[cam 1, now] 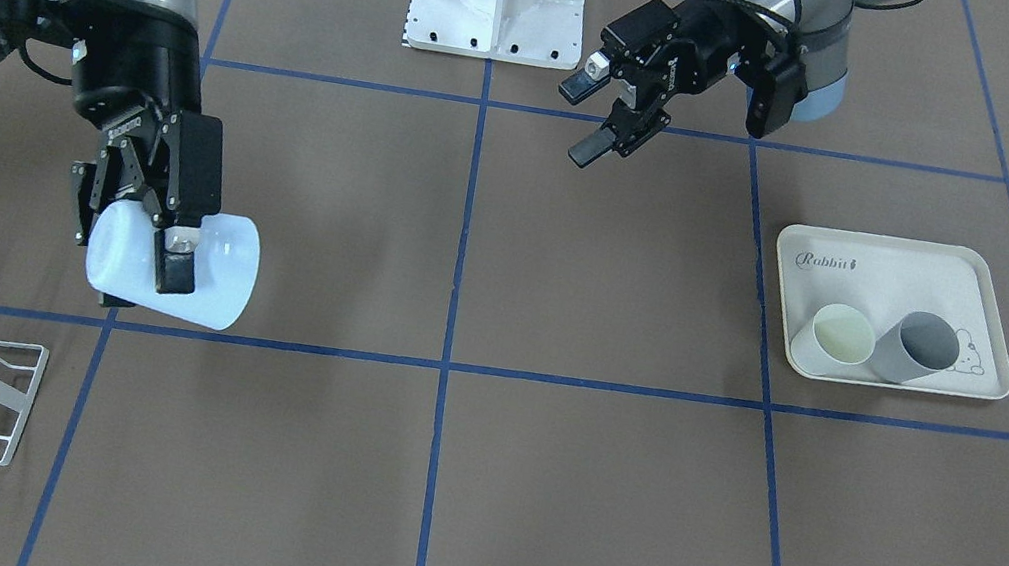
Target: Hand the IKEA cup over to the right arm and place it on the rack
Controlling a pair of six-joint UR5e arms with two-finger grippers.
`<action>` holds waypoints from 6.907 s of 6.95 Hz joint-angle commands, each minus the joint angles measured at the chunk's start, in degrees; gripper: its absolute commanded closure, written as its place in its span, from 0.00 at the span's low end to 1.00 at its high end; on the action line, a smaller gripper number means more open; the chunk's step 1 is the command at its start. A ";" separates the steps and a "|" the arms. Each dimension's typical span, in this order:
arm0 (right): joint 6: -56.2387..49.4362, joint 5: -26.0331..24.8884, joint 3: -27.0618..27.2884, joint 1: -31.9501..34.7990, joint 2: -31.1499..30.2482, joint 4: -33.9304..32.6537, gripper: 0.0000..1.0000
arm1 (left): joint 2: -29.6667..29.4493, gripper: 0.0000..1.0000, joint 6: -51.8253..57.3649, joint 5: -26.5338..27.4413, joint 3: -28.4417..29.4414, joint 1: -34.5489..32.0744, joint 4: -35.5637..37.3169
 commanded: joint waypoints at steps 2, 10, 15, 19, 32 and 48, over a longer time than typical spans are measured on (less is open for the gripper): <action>-14.05 -3.54 1.33 4.04 -9.44 -2.72 1.00 | 0.60 0.00 5.06 -0.15 -5.51 -1.40 14.60; -34.22 -2.66 -0.48 9.42 -39.01 23.34 1.00 | 6.38 0.00 7.85 -6.19 -7.09 -4.80 20.57; -34.58 -2.40 -4.19 10.04 -38.84 26.81 1.00 | 11.21 0.00 34.01 -43.95 -11.14 -30.98 49.60; -34.58 -2.48 -9.99 9.77 -31.65 27.61 1.00 | 19.66 0.00 45.05 -47.53 -11.05 -36.30 49.08; -34.49 -2.48 -18.61 9.68 -26.54 27.87 1.00 | 21.78 0.00 51.12 -49.46 -10.70 -39.28 49.61; -28.74 -0.55 -1.95 9.16 -31.80 28.49 0.00 | 21.78 0.00 51.21 -51.57 -8.95 -40.78 49.69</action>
